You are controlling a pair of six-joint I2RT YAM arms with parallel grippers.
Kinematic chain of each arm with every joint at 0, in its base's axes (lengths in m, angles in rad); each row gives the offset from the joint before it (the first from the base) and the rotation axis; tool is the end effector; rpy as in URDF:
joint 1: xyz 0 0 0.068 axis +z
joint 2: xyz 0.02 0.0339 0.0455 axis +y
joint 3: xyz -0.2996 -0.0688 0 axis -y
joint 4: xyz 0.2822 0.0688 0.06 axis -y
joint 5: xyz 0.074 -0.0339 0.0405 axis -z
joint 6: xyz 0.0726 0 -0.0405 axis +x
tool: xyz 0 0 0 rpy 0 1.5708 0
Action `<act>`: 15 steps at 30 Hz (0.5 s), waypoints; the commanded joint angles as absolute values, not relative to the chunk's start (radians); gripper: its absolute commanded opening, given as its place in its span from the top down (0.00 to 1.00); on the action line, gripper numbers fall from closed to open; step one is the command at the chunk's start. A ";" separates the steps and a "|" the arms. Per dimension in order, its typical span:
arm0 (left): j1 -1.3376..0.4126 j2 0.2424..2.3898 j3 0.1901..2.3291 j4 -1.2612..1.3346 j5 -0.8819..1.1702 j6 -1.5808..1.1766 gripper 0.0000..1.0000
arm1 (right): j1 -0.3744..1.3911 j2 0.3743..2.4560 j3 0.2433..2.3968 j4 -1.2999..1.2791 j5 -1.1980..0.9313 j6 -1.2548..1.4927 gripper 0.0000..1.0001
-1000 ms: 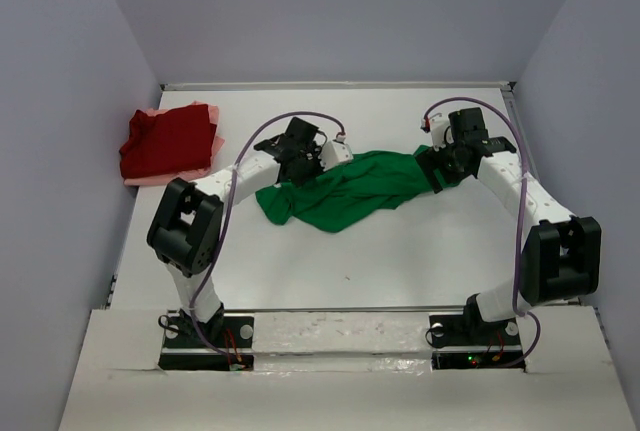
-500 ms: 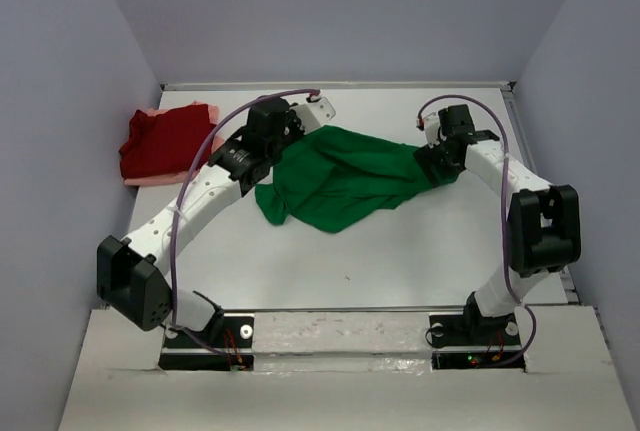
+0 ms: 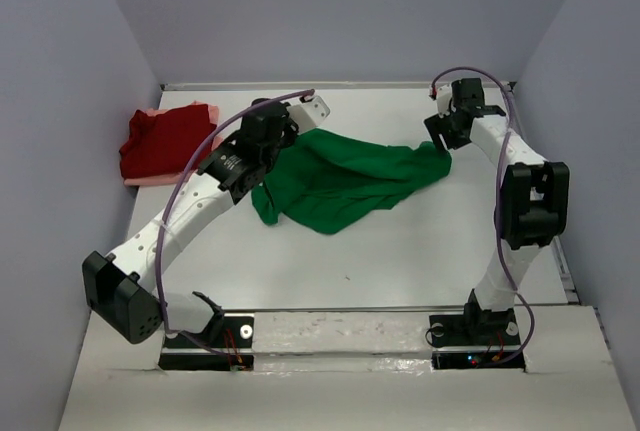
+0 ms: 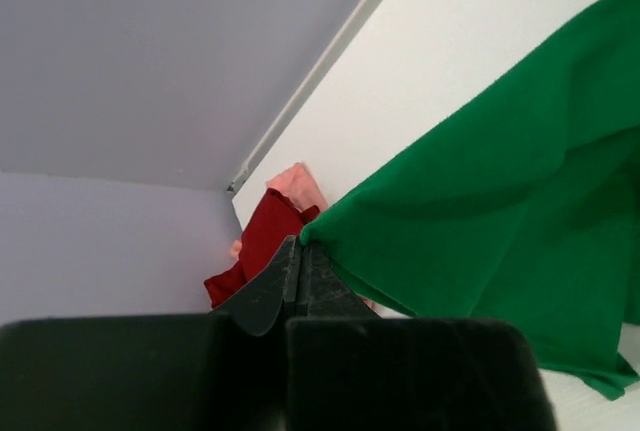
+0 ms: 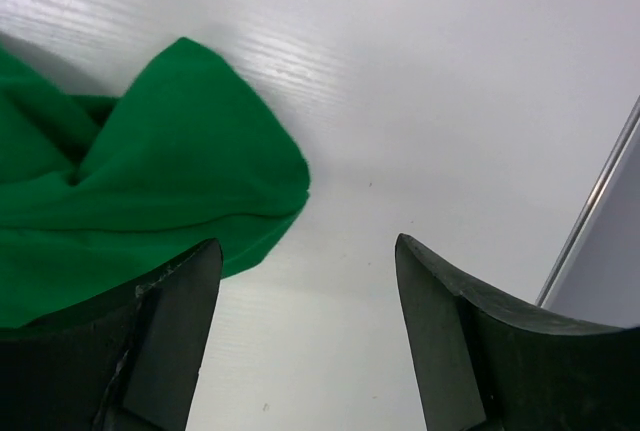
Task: Fold and stack the t-shirts
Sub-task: Flatten out the crumpled T-shirt at the center of the board.
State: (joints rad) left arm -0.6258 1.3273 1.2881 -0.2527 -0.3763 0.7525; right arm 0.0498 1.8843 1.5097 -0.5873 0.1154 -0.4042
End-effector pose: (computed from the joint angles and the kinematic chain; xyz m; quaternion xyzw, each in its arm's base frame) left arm 0.3136 -0.1937 0.4124 0.4151 0.6793 0.1869 0.5755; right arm 0.4804 0.0156 0.2312 -0.1975 0.9319 -0.1069 0.2849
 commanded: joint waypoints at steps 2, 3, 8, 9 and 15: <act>-0.643 1.256 1.382 -0.271 -0.457 0.752 1.00 | 0.037 1.936 1.588 -0.586 0.057 -0.403 0.27; -0.644 1.250 1.384 -0.276 -0.459 0.749 1.00 | 0.037 1.947 1.585 -0.589 0.051 -0.402 0.28; -0.644 1.239 1.368 -0.285 -0.460 0.747 1.00 | 0.037 1.985 1.575 -0.595 0.005 -0.390 0.31; -0.644 1.239 1.367 -0.285 -0.460 0.747 1.00 | 0.037 1.994 1.578 -0.598 -0.026 -0.385 0.31; -0.644 1.250 1.370 -0.285 -0.454 0.744 1.00 | 0.028 2.055 1.632 -0.649 -0.147 -0.377 0.38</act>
